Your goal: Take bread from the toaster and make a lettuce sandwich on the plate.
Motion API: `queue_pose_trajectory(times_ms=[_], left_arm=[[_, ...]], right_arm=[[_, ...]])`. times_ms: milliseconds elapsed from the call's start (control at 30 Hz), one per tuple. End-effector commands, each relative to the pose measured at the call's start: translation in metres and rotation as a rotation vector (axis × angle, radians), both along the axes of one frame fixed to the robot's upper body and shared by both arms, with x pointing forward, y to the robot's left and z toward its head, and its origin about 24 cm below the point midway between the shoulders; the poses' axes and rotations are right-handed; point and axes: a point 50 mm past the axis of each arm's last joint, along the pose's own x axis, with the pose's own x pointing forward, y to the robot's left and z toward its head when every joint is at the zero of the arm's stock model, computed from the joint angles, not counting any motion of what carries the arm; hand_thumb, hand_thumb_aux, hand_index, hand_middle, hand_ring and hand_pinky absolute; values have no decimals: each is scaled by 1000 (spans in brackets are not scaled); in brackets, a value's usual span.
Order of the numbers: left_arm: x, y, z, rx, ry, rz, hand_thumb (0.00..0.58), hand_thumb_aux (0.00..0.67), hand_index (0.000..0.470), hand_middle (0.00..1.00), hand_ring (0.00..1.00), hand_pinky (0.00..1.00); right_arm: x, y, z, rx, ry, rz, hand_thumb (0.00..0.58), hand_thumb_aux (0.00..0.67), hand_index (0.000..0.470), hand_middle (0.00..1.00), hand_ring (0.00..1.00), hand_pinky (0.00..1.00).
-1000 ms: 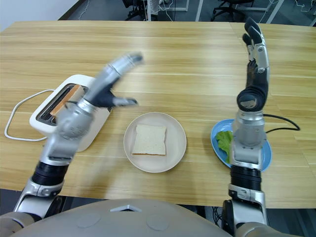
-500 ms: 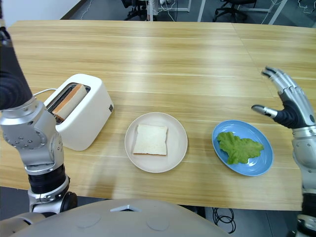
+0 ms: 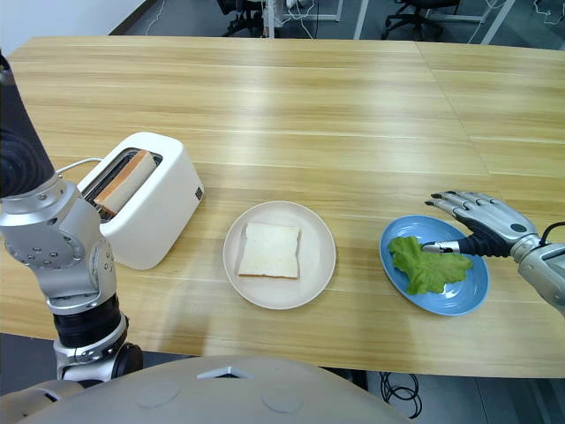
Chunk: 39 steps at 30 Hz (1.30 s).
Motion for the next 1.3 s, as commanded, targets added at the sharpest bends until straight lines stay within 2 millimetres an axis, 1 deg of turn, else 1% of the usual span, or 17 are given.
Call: queue_pose_trajectory(times_ms=[33,233,400,500,633,867,1067,1300], left_arm=[[-2,-1,3,10,-6,8,0,0,0,0,0,0],[-4,2,5,12,-13,20,0,0,0,0,0,0],[-6,4,6,15,-13,33,0,0,0,0,0,0],[-8,6,6,15,-15,40,0,0,0,0,0,0],[-9,7,7,19,-15,43,0,0,0,0,0,0],[-13,10,10,31,-17,55,0,0,0,0,0,0],[-16,13,12,38,-16,58,0,0,0,0,0,0],[-18,15,15,45,-13,60,0,0,0,0,0,0]], right_arm=[[-2,-1,-5,-87,73,49,0,0,0,0,0,0],[2,-3,-13,-238,104,150,0,0,0,0,0,0],[5,0,-15,-290,116,214,0,0,0,0,0,0],[7,5,-17,-303,121,244,0,0,0,0,0,0],[6,8,-24,-314,140,262,0,0,0,0,0,0],[3,5,-32,-343,182,280,0,0,0,0,0,0],[0,3,-43,-351,226,293,0,0,0,0,0,0],[1,11,-57,-334,240,321,0,0,0,0,0,0]])
